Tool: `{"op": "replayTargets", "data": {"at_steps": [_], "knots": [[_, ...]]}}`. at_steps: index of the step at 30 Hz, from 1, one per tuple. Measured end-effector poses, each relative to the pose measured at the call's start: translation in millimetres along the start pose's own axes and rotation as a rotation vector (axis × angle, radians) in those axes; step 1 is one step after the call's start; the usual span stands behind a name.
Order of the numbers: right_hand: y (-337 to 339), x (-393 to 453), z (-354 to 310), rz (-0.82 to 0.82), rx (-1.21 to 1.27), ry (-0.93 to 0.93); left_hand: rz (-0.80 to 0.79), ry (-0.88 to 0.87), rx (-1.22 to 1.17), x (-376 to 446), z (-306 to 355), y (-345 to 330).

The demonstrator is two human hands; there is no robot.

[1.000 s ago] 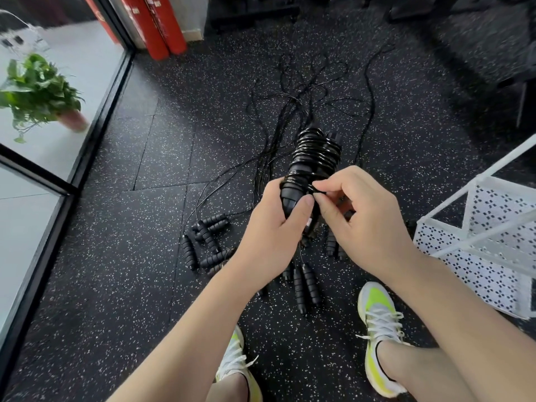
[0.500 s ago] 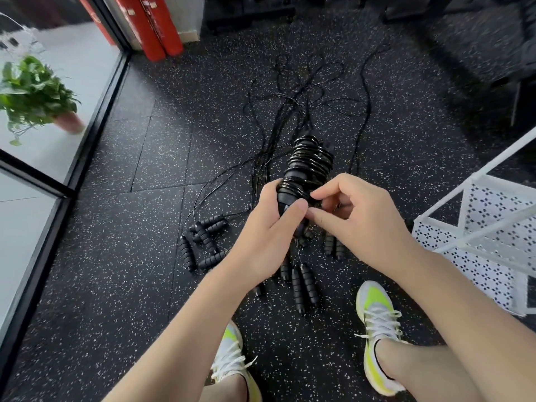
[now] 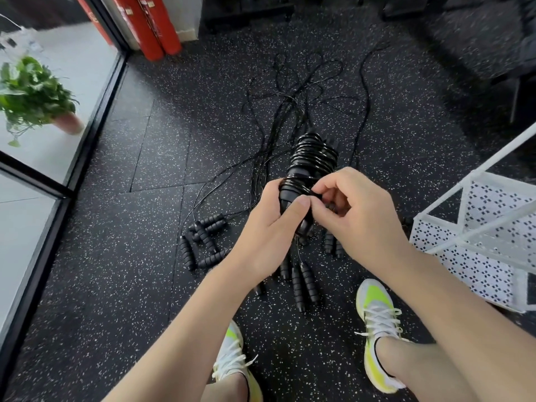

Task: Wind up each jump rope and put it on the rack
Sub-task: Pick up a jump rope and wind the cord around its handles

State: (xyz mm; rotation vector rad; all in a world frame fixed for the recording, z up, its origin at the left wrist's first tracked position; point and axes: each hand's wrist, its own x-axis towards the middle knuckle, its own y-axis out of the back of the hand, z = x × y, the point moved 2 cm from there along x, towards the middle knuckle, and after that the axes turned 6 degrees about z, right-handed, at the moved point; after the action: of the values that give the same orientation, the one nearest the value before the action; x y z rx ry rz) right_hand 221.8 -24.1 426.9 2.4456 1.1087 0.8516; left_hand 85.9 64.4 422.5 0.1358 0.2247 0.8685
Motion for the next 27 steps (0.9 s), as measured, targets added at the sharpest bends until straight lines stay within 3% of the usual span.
{"op": "replayTargets", "data": {"at_steps": [2, 6, 11, 16, 23, 27], "knots": [[-1, -1, 4, 0.017, -0.063, 0.116, -0.006, 0.025, 0.0, 1, -2, 0], [-5, -3, 8, 0.098, -0.035, 0.076, -0.023, 0.017, 0.099, 2, -4, 3], [-12, -4, 11, 0.089, -0.1, 0.224, -0.01, 0.041, 0.136, 2, -4, 4], [-19, -7, 9, -0.003, -0.162, 0.128, -0.001, 0.083, 0.151, 4, -8, 4], [-11, 2, 8, -0.265, -0.248, -0.084, -0.014, 0.09, 0.238, -2, -17, -1], [2, 9, 6, -0.341, -0.082, -0.172, -0.005, 0.067, 0.231, 1, -16, 3]]}}
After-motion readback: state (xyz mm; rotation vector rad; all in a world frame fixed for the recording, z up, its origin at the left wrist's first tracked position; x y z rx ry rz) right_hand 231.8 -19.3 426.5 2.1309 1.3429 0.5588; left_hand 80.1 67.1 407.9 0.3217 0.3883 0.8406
